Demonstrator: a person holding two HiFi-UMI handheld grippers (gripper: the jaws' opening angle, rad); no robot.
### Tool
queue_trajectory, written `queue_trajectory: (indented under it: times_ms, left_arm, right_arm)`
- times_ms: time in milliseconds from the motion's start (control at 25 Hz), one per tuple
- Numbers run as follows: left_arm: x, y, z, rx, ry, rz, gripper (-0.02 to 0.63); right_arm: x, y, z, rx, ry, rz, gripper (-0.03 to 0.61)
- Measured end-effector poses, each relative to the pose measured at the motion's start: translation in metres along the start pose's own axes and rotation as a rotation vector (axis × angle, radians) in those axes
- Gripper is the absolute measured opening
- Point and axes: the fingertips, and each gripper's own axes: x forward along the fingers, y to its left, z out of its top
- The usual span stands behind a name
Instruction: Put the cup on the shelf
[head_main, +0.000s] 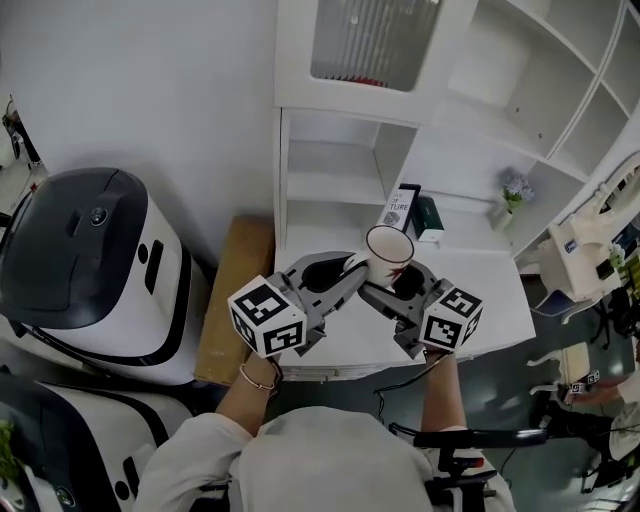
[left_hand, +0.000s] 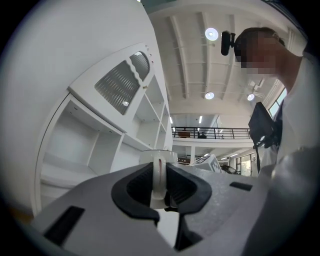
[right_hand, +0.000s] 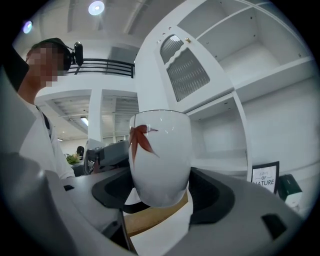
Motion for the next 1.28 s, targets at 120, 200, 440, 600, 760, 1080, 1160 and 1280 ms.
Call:
queue_trajectory:
  times_ms: [120,200,440,600,760,1080,1160,1280]
  left_arm:
    - [-0.003,0.006,-0.003,0.015,0.015,0.029,0.061]
    - [-0.006,0.011,-0.004,0.016,0.018,0.056,0.061]
    - [-0.007,0.028,-0.001,0.057,0.021,0.157,0.061]
    - [-0.001,0.043,0.007,0.078,0.018,0.239,0.061]
    - [0.012,0.055,0.017,0.115,0.007,0.309,0.061]
    - [0.021,0.067,0.017,0.166,-0.003,0.418,0.061]
    - [0.019,0.07,0.016,0.163,-0.006,0.438,0.061]
    - [0.022,0.075,0.014,0.124,-0.04,0.434,0.061]
  right_arm:
    - [0.009,-0.002,-0.003,0.008,-0.003,0.034,0.334]
    - [0.014,-0.002,-0.005,0.011,-0.009,0.066,0.334]
    - [0.033,-0.012,0.002,-0.008,-0.02,0.179,0.334]
    - [0.046,-0.024,0.01,-0.023,-0.02,0.266,0.334]
    - [0.052,-0.04,0.025,-0.045,-0.009,0.335,0.334]
    - [0.061,-0.054,0.029,-0.092,0.016,0.441,0.334]
    - [0.064,-0.055,0.027,-0.085,0.016,0.453,0.333]
    - [0.063,-0.06,0.028,-0.077,0.016,0.446,0.333]
